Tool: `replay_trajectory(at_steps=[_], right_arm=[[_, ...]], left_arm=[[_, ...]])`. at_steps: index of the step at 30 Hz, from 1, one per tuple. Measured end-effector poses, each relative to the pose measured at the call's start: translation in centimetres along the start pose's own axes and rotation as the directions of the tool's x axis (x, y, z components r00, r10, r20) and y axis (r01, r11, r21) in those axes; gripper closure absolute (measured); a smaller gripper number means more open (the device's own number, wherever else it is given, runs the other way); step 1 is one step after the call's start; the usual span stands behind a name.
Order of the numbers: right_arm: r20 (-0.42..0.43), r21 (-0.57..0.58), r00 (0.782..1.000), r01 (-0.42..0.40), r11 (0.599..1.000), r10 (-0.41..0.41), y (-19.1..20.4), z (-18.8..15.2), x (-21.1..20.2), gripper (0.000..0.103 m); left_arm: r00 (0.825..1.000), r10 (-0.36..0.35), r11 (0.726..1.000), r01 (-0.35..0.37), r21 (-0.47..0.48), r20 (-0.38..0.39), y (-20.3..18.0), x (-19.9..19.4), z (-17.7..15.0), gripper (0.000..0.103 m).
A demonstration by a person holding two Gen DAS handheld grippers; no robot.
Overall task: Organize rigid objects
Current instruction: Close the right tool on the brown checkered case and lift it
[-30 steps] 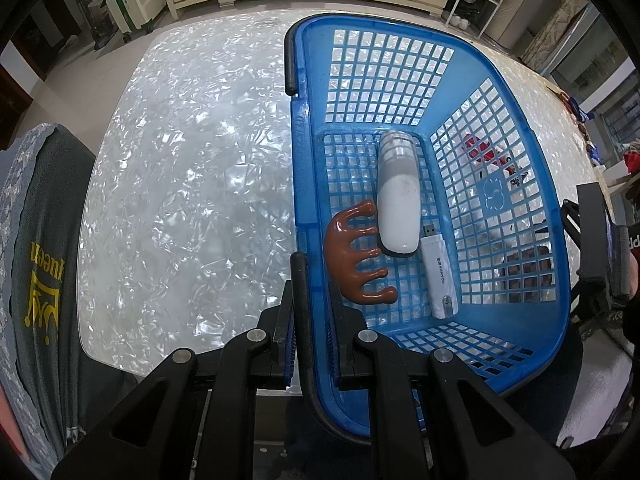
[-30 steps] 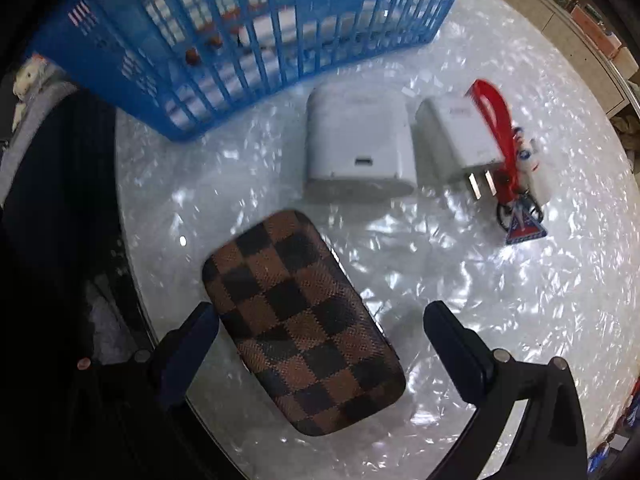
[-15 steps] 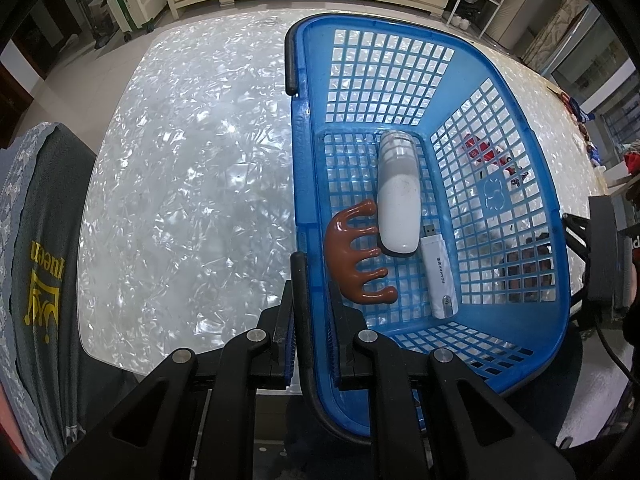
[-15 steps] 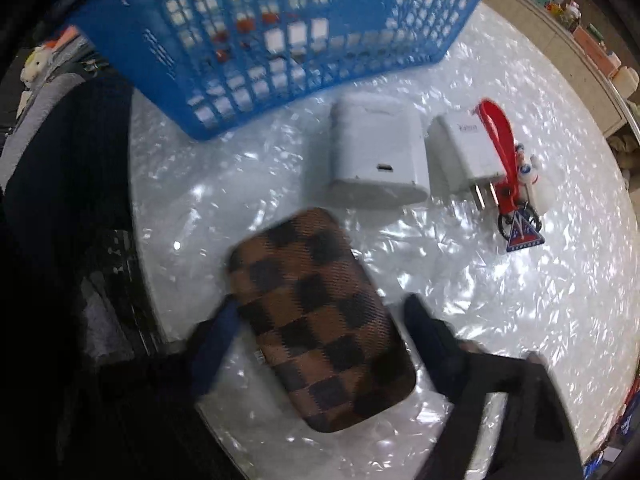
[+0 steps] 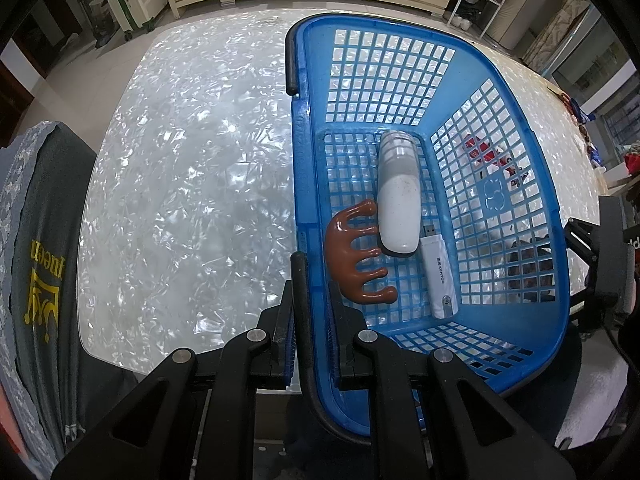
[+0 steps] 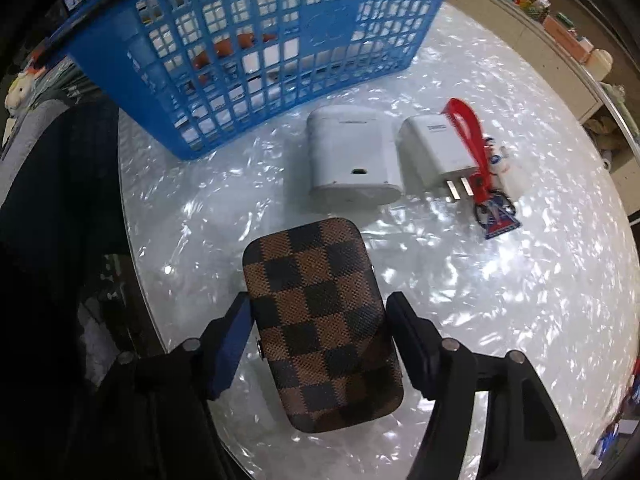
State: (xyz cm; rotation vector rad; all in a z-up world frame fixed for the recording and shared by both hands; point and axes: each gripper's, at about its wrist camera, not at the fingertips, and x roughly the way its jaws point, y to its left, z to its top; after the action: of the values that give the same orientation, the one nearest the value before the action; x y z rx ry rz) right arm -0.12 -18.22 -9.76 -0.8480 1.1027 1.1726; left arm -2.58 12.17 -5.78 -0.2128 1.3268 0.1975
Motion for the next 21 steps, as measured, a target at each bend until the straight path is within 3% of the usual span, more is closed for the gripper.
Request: replay_trajectory(at_steps=[11,21], right_arm=[[0.039,0.084,0.998,0.054,0.995,-0.057,-2.3,-0.2,-2.3,0.039],[0.147,0.15,0.984,0.081,0.985,-0.103,-2.8,0.2,-5.9,0.04]], left_arm=[[1.0,0.0,1.0,0.0,-0.001,0.0,0.0,0.0,0.0,0.089],[1.0,0.002,1.0,-0.002,0.0,-0.001,0.0,0.0,0.1,0.089]])
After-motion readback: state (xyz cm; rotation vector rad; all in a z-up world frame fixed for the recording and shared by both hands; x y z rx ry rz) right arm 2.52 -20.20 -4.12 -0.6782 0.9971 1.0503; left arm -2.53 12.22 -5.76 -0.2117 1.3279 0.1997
